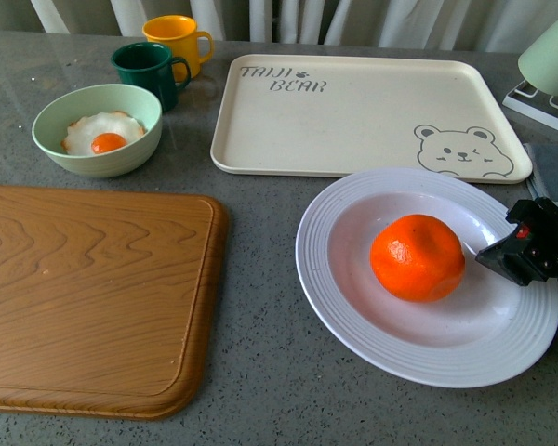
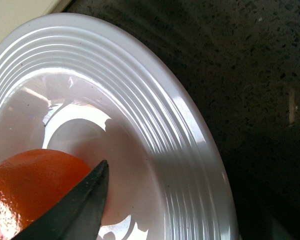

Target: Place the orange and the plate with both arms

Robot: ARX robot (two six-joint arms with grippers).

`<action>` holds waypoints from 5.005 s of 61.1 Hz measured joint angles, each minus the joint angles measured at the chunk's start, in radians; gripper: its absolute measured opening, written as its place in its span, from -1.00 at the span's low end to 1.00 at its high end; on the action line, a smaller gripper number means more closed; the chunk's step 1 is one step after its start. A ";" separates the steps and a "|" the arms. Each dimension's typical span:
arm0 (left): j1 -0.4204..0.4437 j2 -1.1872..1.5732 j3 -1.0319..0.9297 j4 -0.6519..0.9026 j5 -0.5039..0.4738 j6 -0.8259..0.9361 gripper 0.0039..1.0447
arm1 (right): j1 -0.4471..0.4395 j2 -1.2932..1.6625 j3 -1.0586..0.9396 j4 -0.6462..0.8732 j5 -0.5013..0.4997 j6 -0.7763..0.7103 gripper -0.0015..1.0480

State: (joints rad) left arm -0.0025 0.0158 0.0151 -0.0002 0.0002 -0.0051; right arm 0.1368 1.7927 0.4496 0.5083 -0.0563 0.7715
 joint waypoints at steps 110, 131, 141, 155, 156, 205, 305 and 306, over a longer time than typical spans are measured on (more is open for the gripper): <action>0.000 0.000 0.000 0.000 0.000 0.000 0.83 | -0.113 -0.248 -0.055 -0.075 -0.214 0.079 -0.93; 0.000 0.000 0.000 0.000 0.000 0.000 0.83 | -0.124 -0.195 0.137 -0.089 -0.255 0.067 -0.93; 0.000 0.000 0.000 0.000 0.000 0.000 0.83 | -0.097 -0.061 0.303 -0.077 -0.236 0.082 -0.93; 0.000 0.000 0.000 0.000 0.000 0.000 0.83 | -0.037 0.107 0.519 -0.115 -0.203 0.102 -0.93; 0.000 0.000 0.000 0.000 0.000 0.000 0.83 | -0.034 0.121 0.538 -0.118 -0.201 0.105 -0.93; 0.000 0.000 0.000 0.000 0.000 0.000 0.83 | 0.008 0.444 0.980 -0.275 -0.156 0.126 -0.93; 0.000 0.000 0.000 0.000 0.000 0.000 0.83 | 0.000 -0.227 0.320 -0.063 -0.199 -0.253 0.83; 0.000 0.000 0.000 0.000 0.000 0.000 0.83 | 0.000 -0.243 0.317 -0.063 -0.200 -0.260 0.83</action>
State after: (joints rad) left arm -0.0025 0.0158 0.0151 -0.0002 0.0002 -0.0051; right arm 0.1371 1.5497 0.7666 0.4454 -0.2558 0.5117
